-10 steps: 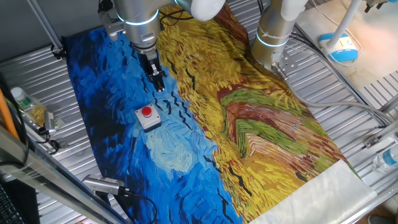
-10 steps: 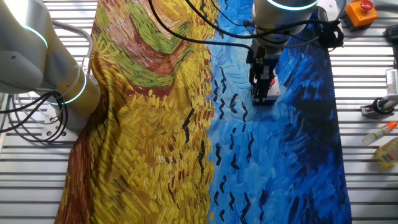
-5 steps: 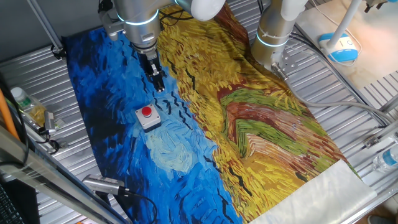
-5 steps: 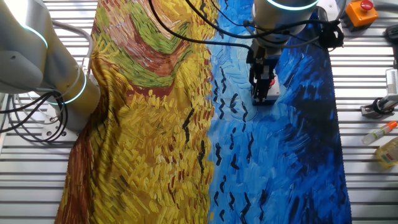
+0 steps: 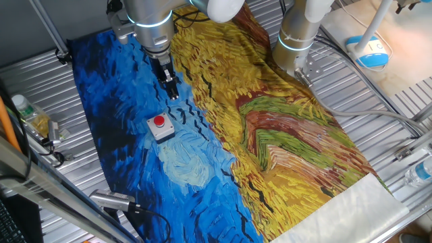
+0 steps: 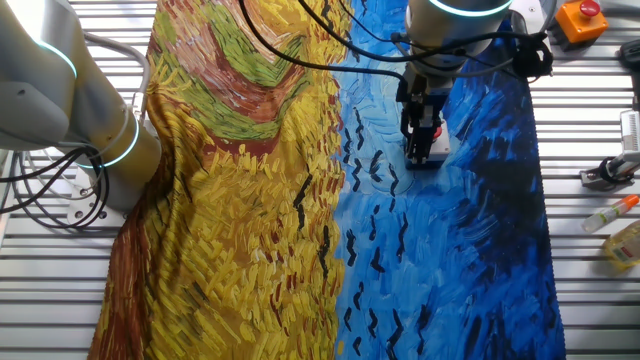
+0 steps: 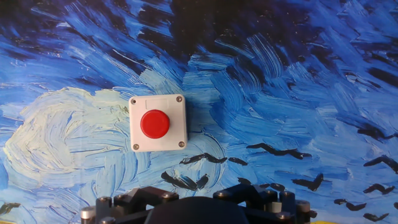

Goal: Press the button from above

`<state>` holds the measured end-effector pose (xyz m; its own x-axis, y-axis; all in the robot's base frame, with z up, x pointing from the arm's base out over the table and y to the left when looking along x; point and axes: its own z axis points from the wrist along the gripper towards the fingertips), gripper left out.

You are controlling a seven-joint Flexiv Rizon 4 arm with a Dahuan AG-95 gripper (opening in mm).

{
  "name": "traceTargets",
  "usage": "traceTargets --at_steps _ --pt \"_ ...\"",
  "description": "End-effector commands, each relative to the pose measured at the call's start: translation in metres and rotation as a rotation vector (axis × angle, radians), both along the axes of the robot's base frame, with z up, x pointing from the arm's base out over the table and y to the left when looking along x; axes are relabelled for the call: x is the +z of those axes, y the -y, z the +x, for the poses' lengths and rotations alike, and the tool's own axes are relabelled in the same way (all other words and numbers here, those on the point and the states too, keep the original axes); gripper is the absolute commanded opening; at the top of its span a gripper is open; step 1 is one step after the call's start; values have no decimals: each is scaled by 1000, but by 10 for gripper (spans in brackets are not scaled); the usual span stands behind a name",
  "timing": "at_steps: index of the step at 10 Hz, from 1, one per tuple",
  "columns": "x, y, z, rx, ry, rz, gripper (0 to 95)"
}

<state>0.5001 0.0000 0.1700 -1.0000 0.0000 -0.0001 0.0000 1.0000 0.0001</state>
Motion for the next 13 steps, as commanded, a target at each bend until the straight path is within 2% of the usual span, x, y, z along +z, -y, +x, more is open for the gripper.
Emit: traceTargets --at_steps 1,13 --pt "0 0 0 212 31 18 0" --pt "0 0 0 216 27 16 0"
